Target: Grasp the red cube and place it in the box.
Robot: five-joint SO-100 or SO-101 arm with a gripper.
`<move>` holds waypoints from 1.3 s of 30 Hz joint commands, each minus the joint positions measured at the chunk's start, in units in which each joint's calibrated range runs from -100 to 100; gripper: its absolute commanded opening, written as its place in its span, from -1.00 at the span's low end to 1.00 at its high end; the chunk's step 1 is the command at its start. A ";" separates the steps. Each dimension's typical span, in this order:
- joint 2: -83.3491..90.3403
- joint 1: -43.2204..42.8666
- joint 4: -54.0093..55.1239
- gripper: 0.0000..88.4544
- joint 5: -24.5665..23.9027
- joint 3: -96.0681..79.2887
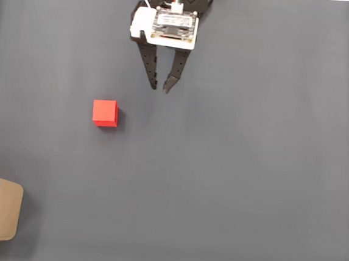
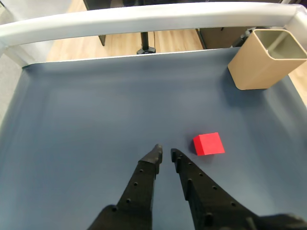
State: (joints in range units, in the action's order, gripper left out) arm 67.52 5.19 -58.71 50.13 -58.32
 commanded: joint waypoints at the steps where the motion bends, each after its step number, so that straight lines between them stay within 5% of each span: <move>1: -2.70 3.61 -0.96 -0.90 1.27 6.13; 27: -26.79 21.80 -3.91 -0.82 7.47 28.30; 39: -32.34 25.49 5.19 -0.45 11.23 25.93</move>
State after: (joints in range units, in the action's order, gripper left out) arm 35.39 29.90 -56.25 60.39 -32.37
